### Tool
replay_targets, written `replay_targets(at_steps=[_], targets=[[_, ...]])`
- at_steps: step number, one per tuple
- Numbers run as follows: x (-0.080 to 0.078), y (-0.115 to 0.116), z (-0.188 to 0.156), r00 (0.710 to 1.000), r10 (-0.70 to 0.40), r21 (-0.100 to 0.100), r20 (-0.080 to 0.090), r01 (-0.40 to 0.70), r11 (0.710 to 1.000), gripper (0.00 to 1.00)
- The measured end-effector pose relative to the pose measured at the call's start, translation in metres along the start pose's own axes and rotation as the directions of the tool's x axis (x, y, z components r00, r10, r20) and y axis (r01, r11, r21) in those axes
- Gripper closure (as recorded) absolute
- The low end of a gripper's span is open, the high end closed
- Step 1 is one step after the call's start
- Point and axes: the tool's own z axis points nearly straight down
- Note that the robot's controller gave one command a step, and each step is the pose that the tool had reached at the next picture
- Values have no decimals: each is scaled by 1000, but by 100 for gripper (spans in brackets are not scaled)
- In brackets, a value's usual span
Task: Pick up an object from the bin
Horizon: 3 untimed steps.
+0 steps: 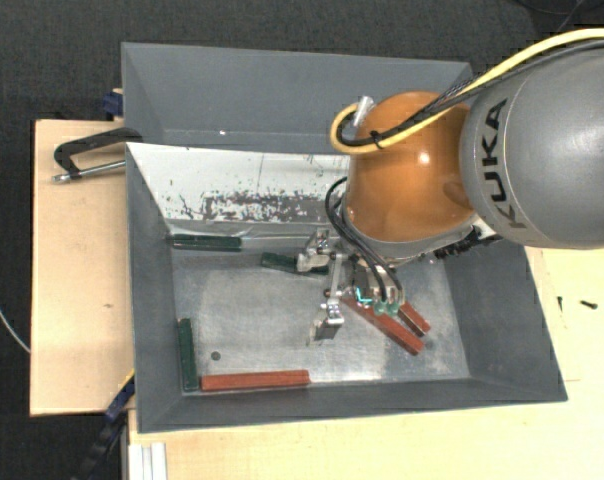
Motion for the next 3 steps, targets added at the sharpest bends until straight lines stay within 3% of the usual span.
replay_targets(at_steps=[1, 2, 3], targets=[[-2, -1, -4, 1000, 2, -1, 8, -2, 1000, 0], [-53, -29, 19, 998, -62, -2, 18, 62, 998, 0], [-69, -43, 75, 1000, 15, -1, 14, -15, 1000, 0]])
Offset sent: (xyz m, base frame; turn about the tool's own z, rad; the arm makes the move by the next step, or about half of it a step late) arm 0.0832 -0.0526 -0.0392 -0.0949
